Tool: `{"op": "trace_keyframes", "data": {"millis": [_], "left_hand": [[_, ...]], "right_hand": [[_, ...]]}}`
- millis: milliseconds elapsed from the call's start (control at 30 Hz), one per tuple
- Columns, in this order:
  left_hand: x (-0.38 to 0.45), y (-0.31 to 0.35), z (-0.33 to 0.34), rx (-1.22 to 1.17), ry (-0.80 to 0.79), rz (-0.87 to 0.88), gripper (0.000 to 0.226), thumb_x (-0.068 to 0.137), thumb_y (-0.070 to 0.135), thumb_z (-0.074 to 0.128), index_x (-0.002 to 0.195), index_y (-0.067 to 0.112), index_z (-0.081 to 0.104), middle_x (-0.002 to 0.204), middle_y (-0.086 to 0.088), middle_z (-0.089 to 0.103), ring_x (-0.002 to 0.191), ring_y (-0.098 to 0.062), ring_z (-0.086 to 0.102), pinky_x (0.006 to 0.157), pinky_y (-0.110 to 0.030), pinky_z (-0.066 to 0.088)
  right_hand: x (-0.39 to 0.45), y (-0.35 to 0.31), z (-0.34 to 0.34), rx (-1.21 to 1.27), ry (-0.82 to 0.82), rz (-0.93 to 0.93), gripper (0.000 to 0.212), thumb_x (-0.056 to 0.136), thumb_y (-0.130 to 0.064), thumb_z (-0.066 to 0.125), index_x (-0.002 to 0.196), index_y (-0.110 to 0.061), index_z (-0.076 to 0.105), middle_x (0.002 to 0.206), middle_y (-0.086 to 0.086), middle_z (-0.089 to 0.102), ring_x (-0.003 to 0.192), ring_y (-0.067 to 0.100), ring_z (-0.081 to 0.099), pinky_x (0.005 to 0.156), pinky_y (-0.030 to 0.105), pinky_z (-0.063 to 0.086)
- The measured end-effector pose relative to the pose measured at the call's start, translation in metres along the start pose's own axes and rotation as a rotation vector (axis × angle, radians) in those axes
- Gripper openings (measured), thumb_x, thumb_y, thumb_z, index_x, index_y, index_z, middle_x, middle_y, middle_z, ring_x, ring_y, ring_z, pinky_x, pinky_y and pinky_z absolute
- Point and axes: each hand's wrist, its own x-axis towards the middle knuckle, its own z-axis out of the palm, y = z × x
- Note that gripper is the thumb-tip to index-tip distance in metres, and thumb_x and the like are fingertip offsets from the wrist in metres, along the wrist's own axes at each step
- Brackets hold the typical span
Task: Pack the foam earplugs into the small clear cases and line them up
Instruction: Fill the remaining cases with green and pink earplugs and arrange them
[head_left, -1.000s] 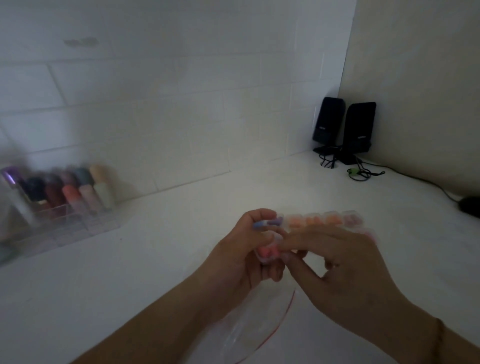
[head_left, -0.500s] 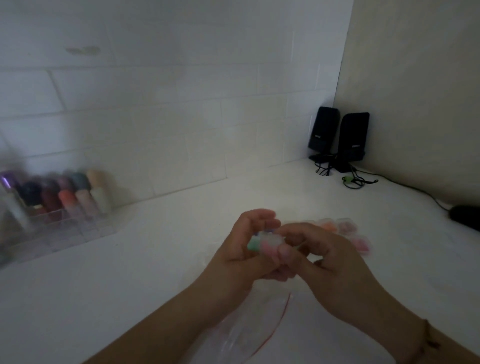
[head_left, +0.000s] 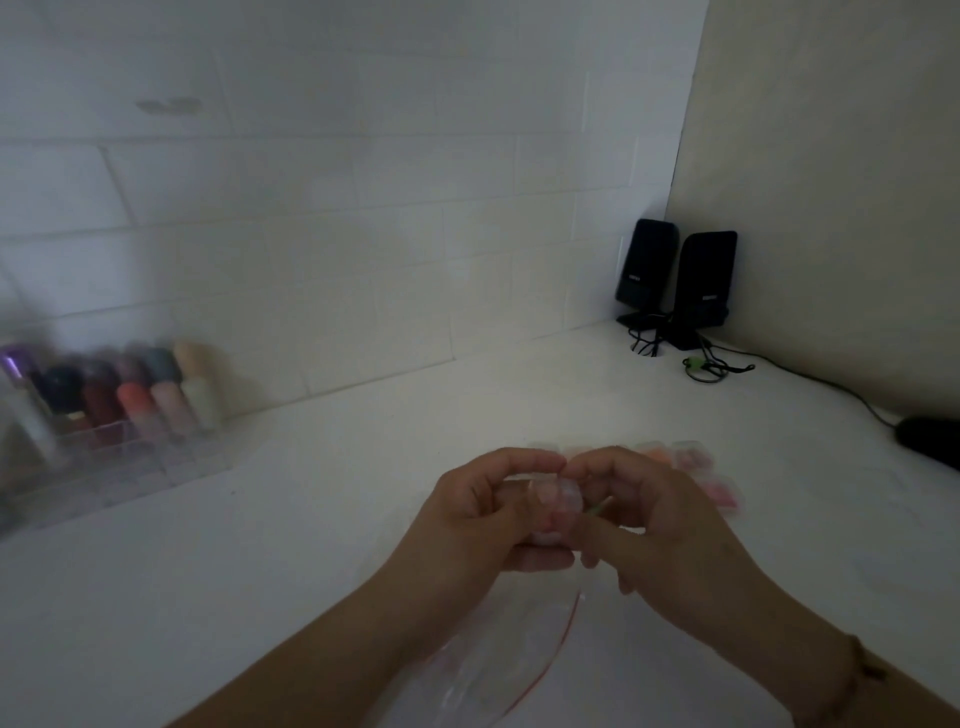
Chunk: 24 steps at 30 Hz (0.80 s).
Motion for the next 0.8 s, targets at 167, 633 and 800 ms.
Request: {"op": "trace_keyframes", "data": {"millis": [167, 633, 800], "left_hand": [[0.001, -0.002, -0.0005, -0.044, -0.022, -0.013, 0.034, 0.084, 0.024, 0.06, 0.114, 0.008, 0.062, 0.103, -0.016, 0.073, 0.087, -0.03, 0.071, 0.074, -0.033, 0.057], [-0.0032, 0.0031, 0.0014, 0.027, 0.005, 0.05, 0.041, 0.086, -0.001, 0.064, 0.124, 0.012, 0.054, 0.108, -0.014, 0.072, 0.092, -0.035, 0.071, 0.077, -0.035, 0.058], [-0.0046, 0.0059, -0.0032, 0.498, 0.068, 0.201, 0.05, 0.083, 0.012, 0.074, 0.125, 0.029, 0.054, 0.115, 0.009, 0.068, 0.08, -0.016, 0.072, 0.077, -0.033, 0.059]], "right_hand": [[-0.0002, -0.0009, 0.0015, 0.015, -0.003, 0.005, 0.02, 0.069, -0.043, 0.069, 0.087, -0.035, 0.066, 0.074, -0.004, 0.07, 0.053, 0.01, 0.059, 0.043, 0.011, 0.039], [0.0001, 0.0028, -0.0015, 0.091, -0.016, -0.02, 0.015, 0.078, -0.033, 0.073, 0.092, -0.035, 0.071, 0.086, 0.003, 0.075, 0.071, 0.02, 0.067, 0.048, 0.027, 0.047], [0.0059, 0.003, -0.0079, 0.148, 0.079, -0.001, 0.027, 0.069, -0.031, 0.085, 0.09, -0.021, 0.071, 0.082, 0.005, 0.075, 0.072, 0.015, 0.068, 0.063, 0.024, 0.052]]}}
